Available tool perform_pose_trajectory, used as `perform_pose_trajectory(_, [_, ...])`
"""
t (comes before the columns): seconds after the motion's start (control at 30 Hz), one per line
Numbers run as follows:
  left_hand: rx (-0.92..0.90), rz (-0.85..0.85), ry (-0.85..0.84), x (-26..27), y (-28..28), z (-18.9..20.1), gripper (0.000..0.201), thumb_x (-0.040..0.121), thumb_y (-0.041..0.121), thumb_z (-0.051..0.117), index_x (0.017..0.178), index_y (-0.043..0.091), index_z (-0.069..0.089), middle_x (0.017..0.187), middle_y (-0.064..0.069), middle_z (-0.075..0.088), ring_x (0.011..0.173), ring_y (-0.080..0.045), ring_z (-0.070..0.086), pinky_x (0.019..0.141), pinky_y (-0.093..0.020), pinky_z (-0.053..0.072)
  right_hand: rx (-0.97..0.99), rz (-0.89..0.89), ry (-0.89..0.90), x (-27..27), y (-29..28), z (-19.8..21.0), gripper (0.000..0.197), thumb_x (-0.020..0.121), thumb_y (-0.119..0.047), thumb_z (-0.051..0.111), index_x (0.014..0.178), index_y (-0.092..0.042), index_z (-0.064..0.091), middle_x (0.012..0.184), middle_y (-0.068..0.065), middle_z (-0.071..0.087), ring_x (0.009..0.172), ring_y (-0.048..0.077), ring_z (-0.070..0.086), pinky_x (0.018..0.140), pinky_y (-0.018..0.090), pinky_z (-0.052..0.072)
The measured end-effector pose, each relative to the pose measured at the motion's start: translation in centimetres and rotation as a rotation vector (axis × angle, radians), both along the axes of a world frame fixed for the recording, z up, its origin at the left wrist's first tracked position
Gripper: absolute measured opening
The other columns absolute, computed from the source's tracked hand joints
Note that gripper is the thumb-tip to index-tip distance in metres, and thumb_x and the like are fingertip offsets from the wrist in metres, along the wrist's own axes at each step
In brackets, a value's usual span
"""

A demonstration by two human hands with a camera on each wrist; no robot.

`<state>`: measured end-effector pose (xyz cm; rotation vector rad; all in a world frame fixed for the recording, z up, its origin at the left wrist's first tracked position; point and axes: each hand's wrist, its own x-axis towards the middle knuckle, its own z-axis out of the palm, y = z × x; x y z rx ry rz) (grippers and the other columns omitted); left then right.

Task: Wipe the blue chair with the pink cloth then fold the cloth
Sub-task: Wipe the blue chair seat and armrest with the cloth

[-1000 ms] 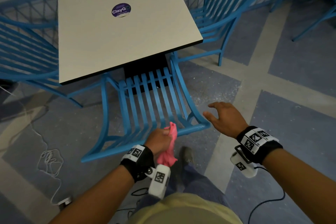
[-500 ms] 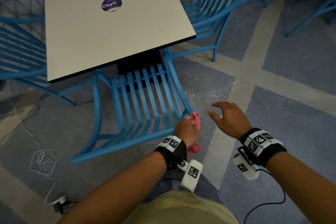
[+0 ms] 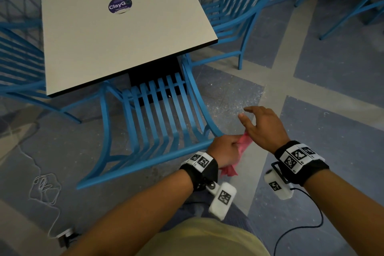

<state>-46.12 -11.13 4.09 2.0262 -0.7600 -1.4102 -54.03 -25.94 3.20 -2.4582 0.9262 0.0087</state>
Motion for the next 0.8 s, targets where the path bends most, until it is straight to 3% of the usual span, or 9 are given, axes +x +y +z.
perform_pose_trajectory(0.13, [0.014, 0.08, -0.029, 2.6, 3.4, -0.2, 0.053, 0.095, 0.076, 0.042, 0.125, 0.044, 0.072, 0.091, 0.001, 0.076, 0.084, -0.017, 0.073, 0.076, -0.032, 0.057, 0.013, -0.004, 0.002, 0.4, 0.1, -0.1, 0.05, 0.098, -0.052, 0.048, 0.127, -0.014, 0.064, 0.128, 0.011, 0.066, 0.117, 0.032, 0.058, 0.099, 0.043, 0.045])
perform_pose_trajectory(0.2, [0.035, 0.096, -0.051, 3.5, 5.1, -1.1, 0.054, 0.091, 0.084, 0.04, 0.118, 0.051, 0.073, 0.085, 0.009, 0.074, 0.08, -0.016, 0.073, 0.076, -0.034, 0.059, 0.018, 0.008, 0.011, 0.6, 0.5, -0.4, 0.051, 0.098, -0.052, 0.048, 0.127, -0.014, 0.064, 0.127, 0.012, 0.067, 0.116, 0.032, 0.059, 0.1, 0.043, 0.045])
perform_pose_trajectory(0.27, [0.075, 0.051, -0.102, 3.7, 6.2, -3.0, 0.039, 0.099, 0.07, 0.045, 0.13, 0.057, 0.064, 0.092, 0.011, 0.076, 0.084, -0.019, 0.076, 0.078, -0.038, 0.064, 0.022, 0.028, 0.025, 0.9, 1.0, -0.8, 0.052, 0.098, -0.054, 0.047, 0.127, -0.014, 0.065, 0.127, 0.011, 0.067, 0.115, 0.032, 0.06, 0.1, 0.043, 0.046])
perform_pose_trajectory(0.33, [0.091, 0.004, -0.158, 3.5, 6.5, -4.8, 0.038, 0.104, 0.052, 0.048, 0.141, 0.058, 0.054, 0.114, 0.01, 0.078, 0.096, -0.015, 0.075, 0.09, -0.04, 0.063, 0.03, 0.045, 0.036, 1.1, 1.5, -1.1, 0.053, 0.097, -0.056, 0.046, 0.127, -0.016, 0.065, 0.127, 0.01, 0.068, 0.115, 0.031, 0.06, 0.101, 0.043, 0.046])
perform_pose_trajectory(0.47, [0.01, -0.054, -0.208, 1.6, 4.6, -5.0, 0.043, 0.108, 0.029, 0.05, 0.148, 0.042, 0.055, 0.142, 0.006, 0.067, 0.127, -0.016, 0.065, 0.109, -0.03, 0.048, 0.042, 0.081, 0.047, 1.4, 2.2, -1.2, 0.058, 0.095, -0.06, 0.041, 0.125, -0.016, 0.065, 0.124, 0.009, 0.069, 0.113, 0.03, 0.06, 0.099, 0.043, 0.047])
perform_pose_trajectory(0.53, [-0.028, -0.05, -0.159, 0.4, 3.2, -4.8, 0.047, 0.108, 0.02, 0.05, 0.146, 0.047, 0.056, 0.141, 0.008, 0.068, 0.122, -0.014, 0.068, 0.102, -0.027, 0.053, 0.048, 0.083, 0.04, 1.4, 2.2, -1.1, 0.056, 0.096, -0.058, 0.043, 0.125, -0.016, 0.065, 0.123, 0.009, 0.069, 0.112, 0.03, 0.061, 0.099, 0.042, 0.047])
perform_pose_trajectory(0.6, [-0.024, -0.093, -0.134, -0.3, 2.0, -4.6, 0.045, 0.107, 0.023, 0.051, 0.14, 0.053, 0.059, 0.134, 0.003, 0.071, 0.112, -0.021, 0.073, 0.091, -0.031, 0.058, 0.048, 0.097, 0.038, 1.4, 2.0, -1.0, 0.056, 0.096, -0.059, 0.042, 0.123, -0.017, 0.066, 0.121, 0.007, 0.07, 0.111, 0.028, 0.062, 0.098, 0.042, 0.047])
perform_pose_trajectory(0.73, [-0.041, -0.157, -0.149, 1.4, 1.5, -2.4, 0.036, 0.104, 0.022, 0.05, 0.134, 0.029, 0.069, 0.118, -0.008, 0.076, 0.105, -0.025, 0.071, 0.091, -0.036, 0.057, 0.169, 0.172, 0.002, 1.8, 1.6, 0.0, 0.062, 0.094, -0.069, 0.037, 0.111, -0.02, 0.072, 0.11, -0.002, 0.074, 0.102, 0.017, 0.067, 0.089, 0.037, 0.051])
perform_pose_trajectory(0.8, [-0.032, -0.156, -0.178, 3.5, 2.2, -1.3, 0.03, 0.105, 0.028, 0.051, 0.121, 0.019, 0.074, 0.109, -0.008, 0.076, 0.099, -0.026, 0.072, 0.086, -0.037, 0.058, 0.3, 0.223, 0.014, 2.2, 1.6, 1.1, 0.065, 0.087, -0.078, 0.038, 0.101, -0.025, 0.073, 0.098, -0.008, 0.075, 0.092, 0.011, 0.068, 0.084, 0.034, 0.053])
